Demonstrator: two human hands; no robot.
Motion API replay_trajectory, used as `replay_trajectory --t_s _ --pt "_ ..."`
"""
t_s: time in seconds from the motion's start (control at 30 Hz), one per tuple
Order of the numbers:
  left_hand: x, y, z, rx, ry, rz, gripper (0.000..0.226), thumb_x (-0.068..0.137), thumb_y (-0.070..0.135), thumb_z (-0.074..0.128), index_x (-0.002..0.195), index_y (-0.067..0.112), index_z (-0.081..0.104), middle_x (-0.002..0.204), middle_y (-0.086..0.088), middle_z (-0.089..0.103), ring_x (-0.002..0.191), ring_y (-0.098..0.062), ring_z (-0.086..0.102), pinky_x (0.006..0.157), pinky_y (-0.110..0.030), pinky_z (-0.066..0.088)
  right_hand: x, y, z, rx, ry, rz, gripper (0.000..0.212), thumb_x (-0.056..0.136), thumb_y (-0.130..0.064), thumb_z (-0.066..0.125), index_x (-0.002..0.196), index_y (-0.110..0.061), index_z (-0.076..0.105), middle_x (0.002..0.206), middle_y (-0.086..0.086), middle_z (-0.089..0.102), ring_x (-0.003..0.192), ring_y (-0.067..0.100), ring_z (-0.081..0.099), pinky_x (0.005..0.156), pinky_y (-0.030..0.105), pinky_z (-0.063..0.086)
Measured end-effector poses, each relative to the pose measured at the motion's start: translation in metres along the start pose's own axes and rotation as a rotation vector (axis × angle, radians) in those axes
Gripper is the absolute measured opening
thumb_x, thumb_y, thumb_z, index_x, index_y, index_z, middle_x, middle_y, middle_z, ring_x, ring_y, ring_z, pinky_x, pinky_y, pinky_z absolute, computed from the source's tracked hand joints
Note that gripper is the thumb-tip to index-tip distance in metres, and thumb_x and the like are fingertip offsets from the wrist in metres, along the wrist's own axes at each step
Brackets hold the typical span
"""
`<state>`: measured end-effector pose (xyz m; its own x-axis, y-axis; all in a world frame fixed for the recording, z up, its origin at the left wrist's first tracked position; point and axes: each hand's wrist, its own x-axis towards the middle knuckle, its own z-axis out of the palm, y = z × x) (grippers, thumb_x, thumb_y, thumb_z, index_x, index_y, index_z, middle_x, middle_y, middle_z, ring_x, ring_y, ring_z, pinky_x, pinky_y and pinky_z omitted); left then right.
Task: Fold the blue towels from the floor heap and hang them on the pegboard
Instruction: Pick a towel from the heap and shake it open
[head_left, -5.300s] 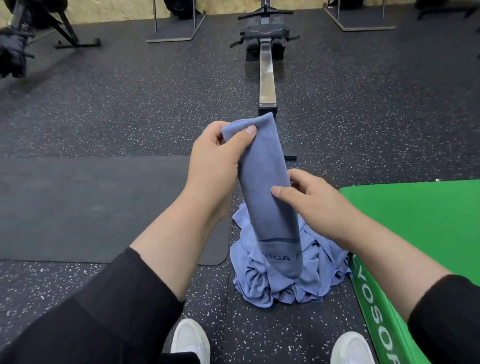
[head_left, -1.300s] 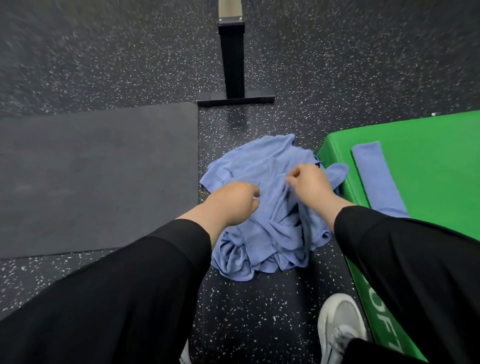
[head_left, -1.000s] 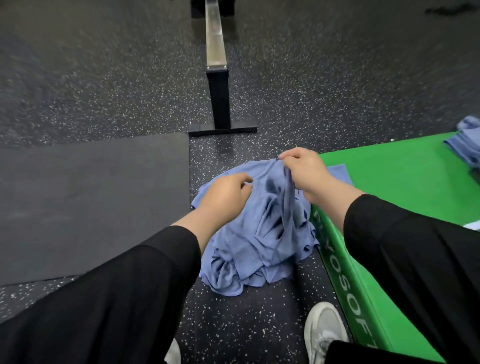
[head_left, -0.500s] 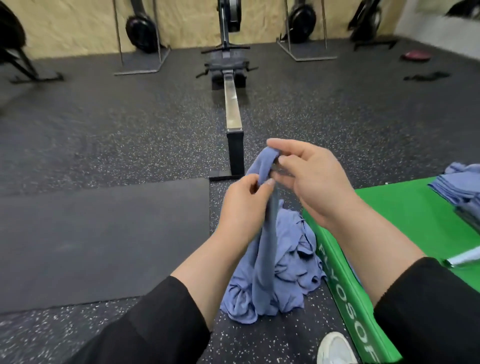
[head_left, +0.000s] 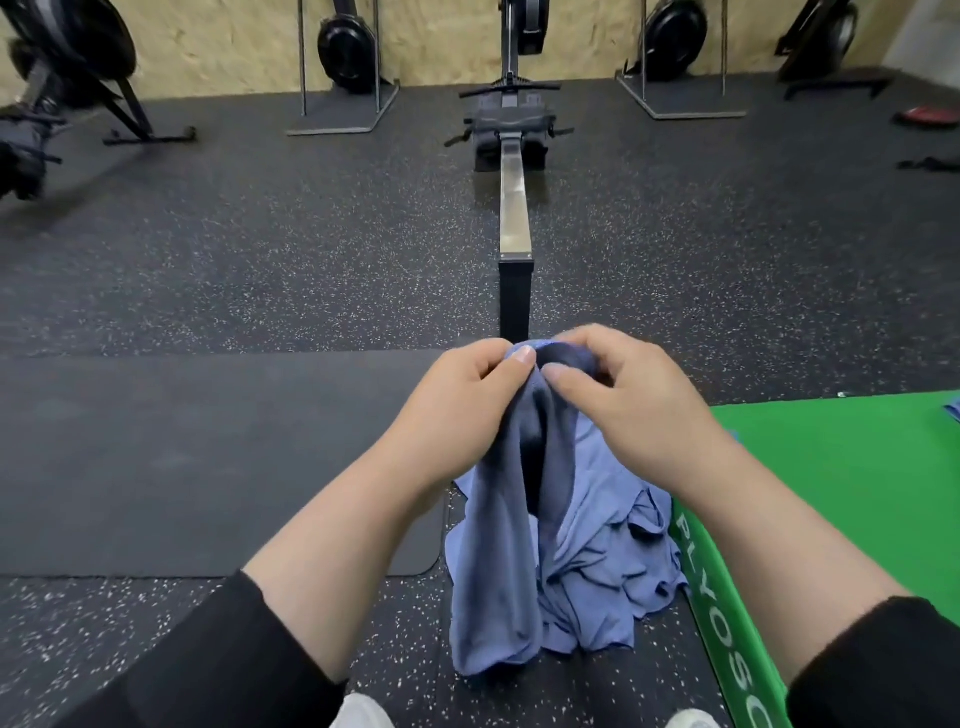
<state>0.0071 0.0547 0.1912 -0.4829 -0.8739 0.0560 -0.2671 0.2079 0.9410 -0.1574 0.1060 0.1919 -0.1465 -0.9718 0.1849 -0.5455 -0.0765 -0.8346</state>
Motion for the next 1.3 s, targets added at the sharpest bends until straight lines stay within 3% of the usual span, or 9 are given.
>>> replay_trajectory --t_s 0.1,0.23,0.33,0.47,0.7,0.9,1.0,1.07,1.3 --pt "0.007 -0.007 0.001 0.054 0.008 -0.011 0.033 0.100 0.037 0.058 0.084 0.008 0.060 0.072 -0.002 0.058 0.068 -0.013 0.047 0.067 -0.034 0.037 0.010 0.007 0.000 -0.022 0.078 0.004 0.028 0.097 -0.021 0.058 0.073 -0.008 0.059 0.057 -0.011 0.044 0.056 0.005 0.038 0.054 0.023 0.032" --pt "0.011 -0.017 -0.001 0.260 -0.001 -0.034 0.004 0.091 0.029 0.068 0.094 0.029 0.066 0.077 0.009 0.070 0.070 -0.007 0.063 0.067 -0.028 0.049 0.019 0.014 -0.001 0.008 0.151 0.038 0.023 0.099 -0.020 0.054 0.081 -0.018 0.069 0.064 -0.011 0.062 0.061 0.003 0.049 0.060 0.028 0.040" --pt "0.010 -0.026 -0.005 0.389 -0.026 -0.089 0.003 0.090 0.030 0.066 0.090 0.030 0.063 0.068 0.006 0.065 0.057 -0.006 0.054 0.060 -0.031 0.048 0.021 0.021 -0.006 0.078 0.249 0.081 0.022 0.099 -0.017 0.055 0.090 -0.024 0.074 0.078 0.000 0.071 0.068 0.008 0.055 0.065 0.033 0.044" --pt "0.008 -0.030 -0.009 0.378 -0.137 -0.169 0.029 0.098 0.035 0.062 0.081 0.012 0.062 0.070 -0.011 0.070 0.055 -0.016 0.057 0.059 -0.028 0.048 0.022 0.027 -0.016 0.056 0.293 0.096 0.024 0.100 -0.015 0.052 0.090 -0.022 0.072 0.071 -0.017 0.062 0.062 -0.006 0.052 0.061 0.017 0.036" --pt "0.008 -0.036 -0.004 0.207 -0.059 -0.115 0.035 0.097 0.043 0.050 0.078 0.014 0.058 0.072 -0.003 0.059 0.071 -0.013 0.052 0.088 -0.047 0.056 0.013 0.027 -0.024 0.073 0.199 0.102 0.016 0.096 -0.024 0.061 0.085 -0.019 0.072 0.072 -0.009 0.064 0.066 0.003 0.049 0.061 0.019 0.041" --pt "0.009 -0.025 0.003 0.216 0.072 -0.056 0.034 0.102 0.033 0.055 0.072 0.017 0.056 0.059 0.014 0.047 0.056 -0.004 0.038 0.053 -0.020 0.030 0.007 0.021 -0.021 -0.009 0.007 0.076 0.015 0.087 -0.039 0.073 0.088 -0.024 0.074 0.075 -0.018 0.070 0.068 -0.007 0.058 0.063 0.011 0.040" --pt "0.006 -0.021 0.009 0.160 0.048 -0.030 0.033 0.099 0.032 0.061 0.071 0.015 0.058 0.056 0.013 0.044 0.053 -0.004 0.035 0.050 -0.017 0.027 0.007 0.020 -0.016 -0.067 -0.117 0.051 0.018 0.083 -0.043 0.075 0.095 -0.029 0.075 0.087 -0.017 0.074 0.083 -0.006 0.065 0.077 0.015 0.048" --pt "0.006 -0.020 0.010 0.134 0.037 -0.020 0.027 0.097 0.033 0.065 0.078 0.013 0.064 0.063 0.004 0.058 0.059 -0.006 0.044 0.056 -0.021 0.034 0.007 0.020 -0.014 -0.088 -0.141 0.027 0.011 0.089 -0.034 0.073 0.083 -0.025 0.075 0.077 -0.011 0.074 0.074 0.001 0.067 0.074 0.022 0.050" --pt "0.008 -0.032 0.003 0.404 -0.001 -0.123 0.012 0.088 0.020 0.059 0.089 0.031 0.057 0.077 0.001 0.067 0.064 -0.013 0.053 0.061 -0.031 0.044 0.011 0.028 -0.019 -0.106 0.136 0.043 0.023 0.097 -0.026 0.062 0.078 -0.015 0.069 0.071 -0.010 0.066 0.068 0.004 0.055 0.069 0.024 0.042"
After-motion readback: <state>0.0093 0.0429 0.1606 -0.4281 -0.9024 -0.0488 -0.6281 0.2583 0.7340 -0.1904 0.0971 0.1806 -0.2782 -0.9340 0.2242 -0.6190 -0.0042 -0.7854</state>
